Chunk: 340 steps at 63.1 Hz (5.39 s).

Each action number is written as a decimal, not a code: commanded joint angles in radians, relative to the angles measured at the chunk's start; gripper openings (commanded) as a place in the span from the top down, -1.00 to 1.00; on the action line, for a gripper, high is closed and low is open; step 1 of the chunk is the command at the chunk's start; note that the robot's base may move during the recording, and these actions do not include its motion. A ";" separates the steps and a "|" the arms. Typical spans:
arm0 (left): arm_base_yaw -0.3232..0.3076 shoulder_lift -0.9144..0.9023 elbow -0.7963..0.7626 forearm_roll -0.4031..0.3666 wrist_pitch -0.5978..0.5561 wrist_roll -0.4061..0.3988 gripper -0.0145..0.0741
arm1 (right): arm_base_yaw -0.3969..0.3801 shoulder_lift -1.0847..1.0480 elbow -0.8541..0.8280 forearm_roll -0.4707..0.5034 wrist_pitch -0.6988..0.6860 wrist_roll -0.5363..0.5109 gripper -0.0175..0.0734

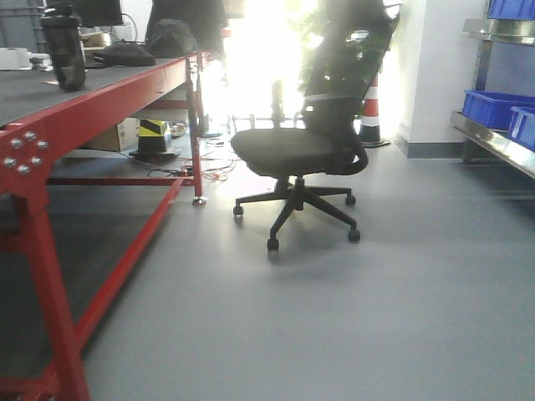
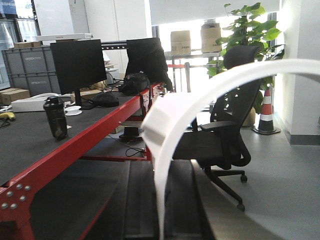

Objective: Grab PVC pipe and place in blue bin
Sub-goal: 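Drive the base past the red table toward the blue bin shelf, then approach the shelf and bring both held pipes over the blue bins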

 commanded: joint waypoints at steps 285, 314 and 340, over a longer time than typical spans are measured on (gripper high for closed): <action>0.004 -0.003 -0.003 -0.004 -0.036 -0.008 0.92 | 0.002 -0.003 -0.006 -0.003 -0.024 -0.002 0.98; 0.004 -0.003 -0.003 -0.004 -0.036 -0.008 0.92 | 0.002 -0.003 -0.006 -0.003 -0.024 -0.002 0.98; 0.004 -0.003 -0.003 -0.004 -0.036 -0.008 0.92 | 0.002 -0.003 -0.006 -0.003 -0.024 -0.002 0.98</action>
